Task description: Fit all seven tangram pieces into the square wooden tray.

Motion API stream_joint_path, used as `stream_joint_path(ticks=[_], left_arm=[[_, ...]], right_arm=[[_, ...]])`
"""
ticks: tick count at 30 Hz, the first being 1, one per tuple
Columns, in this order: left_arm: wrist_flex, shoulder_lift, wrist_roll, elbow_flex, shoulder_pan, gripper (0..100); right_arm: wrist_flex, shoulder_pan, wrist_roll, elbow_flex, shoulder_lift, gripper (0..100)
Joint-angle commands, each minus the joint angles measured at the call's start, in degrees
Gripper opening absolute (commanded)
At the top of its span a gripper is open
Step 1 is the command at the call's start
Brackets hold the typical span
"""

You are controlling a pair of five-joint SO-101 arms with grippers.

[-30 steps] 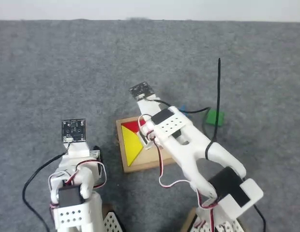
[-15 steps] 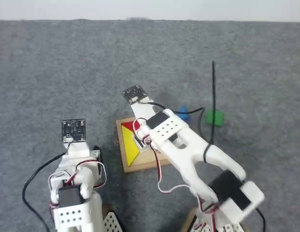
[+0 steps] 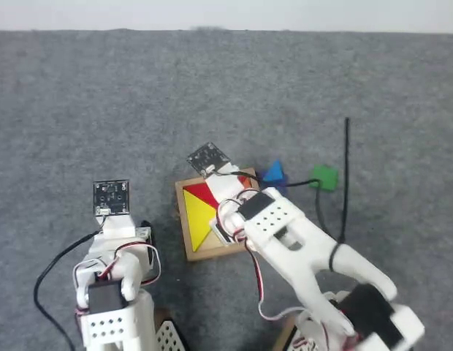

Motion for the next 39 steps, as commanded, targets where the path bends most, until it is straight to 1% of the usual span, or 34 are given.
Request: stream_joint_path(ticks=[1, 5, 9, 12, 15, 19, 24, 29, 32, 34, 36, 39], left_arm=[[0.09, -0.79, -0.26, -0.31, -0.35, 11], [0.09, -0.79, -0.26, -0.31, -0.35, 11], [0.09, -0.79, -0.26, -0.31, -0.35, 11], [0.09, -0.79, -0.26, -0.31, -0.35, 11], [0.09, -0.79, -0.26, -0.31, -0.35, 11], [0.09, -0.79, -0.26, -0.31, -0.35, 11], [0.09, -0.79, -0.26, -0.31, -0.35, 11], [0.09, -0.79, -0.26, -0.31, -0.35, 11], [0.09, -0.79, -0.26, -0.31, -0.35, 11], [0.09, -0.79, -0.26, -0.31, -0.35, 11], [0.09, -0.79, -0.26, -0.31, -0.35, 11], [0.09, -0.79, -0.26, -0.31, -0.35, 11]], right_arm=[[-1.54, 0.04, 1.32, -4.31, 5.05, 1.5], [-1.54, 2.59, 1.32, -7.74, 9.89, 1.5], [-1.80, 5.05, 1.32, -9.67, 11.03, 1.5], [-1.98, 5.49, 1.32, -11.16, 11.38, 1.5], [-4.44, 5.49, 1.32, -11.25, 11.47, 1.5], [-4.44, 5.05, 1.32, -11.16, 10.59, 1.5], [-4.26, 5.05, 0.97, -9.93, 5.76, 2.0], [-4.09, 4.18, 1.23, -4.31, -4.35, 2.0], [-3.56, 5.32, 1.32, -0.97, -10.33, 2.0], [0.22, 9.45, 0.97, -0.79, -12.97, 2.0], [4.70, 17.01, -0.09, -2.55, -13.58, 3.0], [8.48, 29.23, -2.73, -6.77, -11.12, 11.7]])
